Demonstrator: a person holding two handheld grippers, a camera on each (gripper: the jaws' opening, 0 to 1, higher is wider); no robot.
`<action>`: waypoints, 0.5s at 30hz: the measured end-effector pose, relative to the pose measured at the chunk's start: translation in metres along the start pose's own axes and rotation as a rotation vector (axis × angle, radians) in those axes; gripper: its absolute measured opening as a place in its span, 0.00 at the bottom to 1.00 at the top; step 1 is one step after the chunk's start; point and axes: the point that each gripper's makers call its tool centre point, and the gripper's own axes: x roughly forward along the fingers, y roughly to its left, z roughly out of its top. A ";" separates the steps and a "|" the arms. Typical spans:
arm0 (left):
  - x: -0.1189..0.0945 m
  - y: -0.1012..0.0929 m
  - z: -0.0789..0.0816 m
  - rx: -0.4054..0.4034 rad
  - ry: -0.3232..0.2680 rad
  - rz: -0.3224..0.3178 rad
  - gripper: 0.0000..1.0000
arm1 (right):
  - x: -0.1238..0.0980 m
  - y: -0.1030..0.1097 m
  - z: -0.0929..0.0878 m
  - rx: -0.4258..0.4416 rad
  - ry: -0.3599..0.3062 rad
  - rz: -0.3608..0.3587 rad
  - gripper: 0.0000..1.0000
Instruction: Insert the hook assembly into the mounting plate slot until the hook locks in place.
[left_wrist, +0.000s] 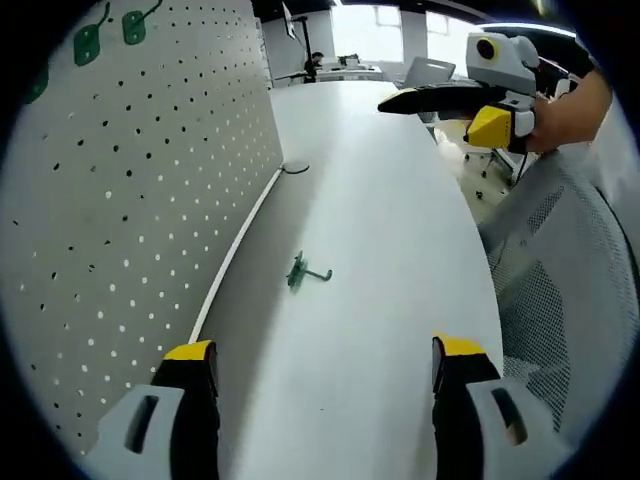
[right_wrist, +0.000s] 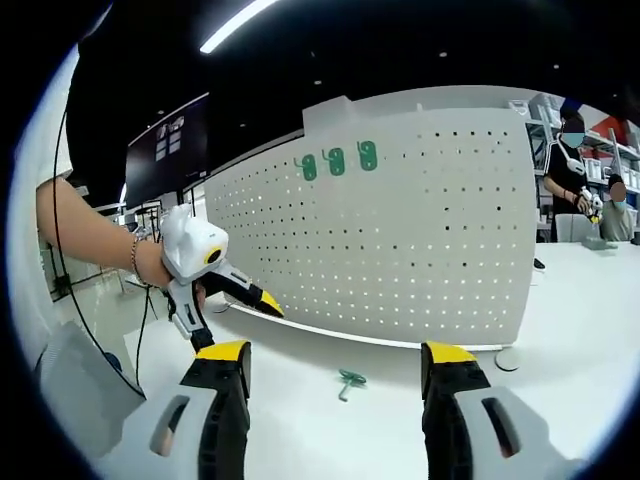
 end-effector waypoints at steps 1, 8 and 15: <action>0.001 0.000 0.000 0.014 0.003 -0.004 0.91 | 0.000 0.001 0.000 0.002 -0.001 0.002 0.67; 0.005 0.008 0.000 0.048 0.038 -0.026 0.91 | 0.000 0.000 -0.001 -0.004 0.005 0.002 0.67; 0.010 0.015 0.002 0.091 0.062 -0.043 0.91 | 0.000 -0.001 -0.004 -0.004 0.019 -0.002 0.68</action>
